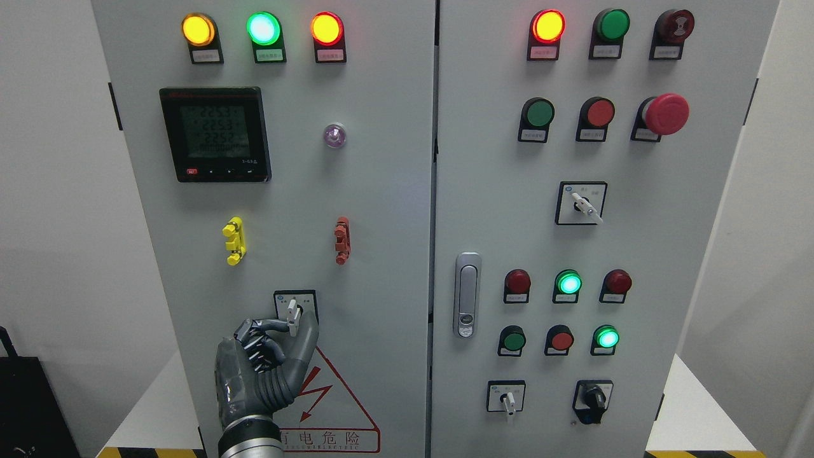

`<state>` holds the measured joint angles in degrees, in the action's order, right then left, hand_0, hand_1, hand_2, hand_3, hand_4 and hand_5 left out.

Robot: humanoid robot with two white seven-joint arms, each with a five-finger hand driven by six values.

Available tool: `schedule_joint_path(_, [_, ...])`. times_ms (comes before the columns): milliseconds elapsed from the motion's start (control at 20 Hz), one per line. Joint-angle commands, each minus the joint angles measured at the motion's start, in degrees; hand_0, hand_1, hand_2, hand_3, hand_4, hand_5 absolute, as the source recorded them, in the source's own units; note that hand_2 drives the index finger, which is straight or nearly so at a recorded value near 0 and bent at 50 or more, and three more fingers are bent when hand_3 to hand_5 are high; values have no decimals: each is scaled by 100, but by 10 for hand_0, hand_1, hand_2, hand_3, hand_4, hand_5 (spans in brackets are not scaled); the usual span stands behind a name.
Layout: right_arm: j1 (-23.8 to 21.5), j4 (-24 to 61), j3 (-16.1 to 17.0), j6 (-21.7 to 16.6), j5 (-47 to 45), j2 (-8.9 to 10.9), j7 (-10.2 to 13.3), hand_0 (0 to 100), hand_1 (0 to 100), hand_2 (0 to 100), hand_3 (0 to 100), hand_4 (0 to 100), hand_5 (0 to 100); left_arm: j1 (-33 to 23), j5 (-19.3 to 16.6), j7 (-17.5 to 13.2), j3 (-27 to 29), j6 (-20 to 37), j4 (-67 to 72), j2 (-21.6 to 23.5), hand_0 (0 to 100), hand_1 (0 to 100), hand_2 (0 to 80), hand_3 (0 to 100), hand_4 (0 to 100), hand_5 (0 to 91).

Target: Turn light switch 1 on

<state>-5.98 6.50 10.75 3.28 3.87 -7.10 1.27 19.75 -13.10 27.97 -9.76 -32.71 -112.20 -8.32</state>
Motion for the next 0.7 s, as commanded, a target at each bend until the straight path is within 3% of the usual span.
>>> schedule_joint_path(0, [0, 0, 6, -2, 0, -2, -4, 0, 0, 0, 0, 0, 0, 29, 9, -3, 0, -8, 6, -3, 93, 589, 576, 988, 964, 856])
schedule_joint_path(651, [0, 0, 6, -2, 0, -2, -4, 0, 0, 0, 0, 0, 0, 99, 9, -11, 9, -87, 6, -21, 109, 572, 584, 995, 971, 857])
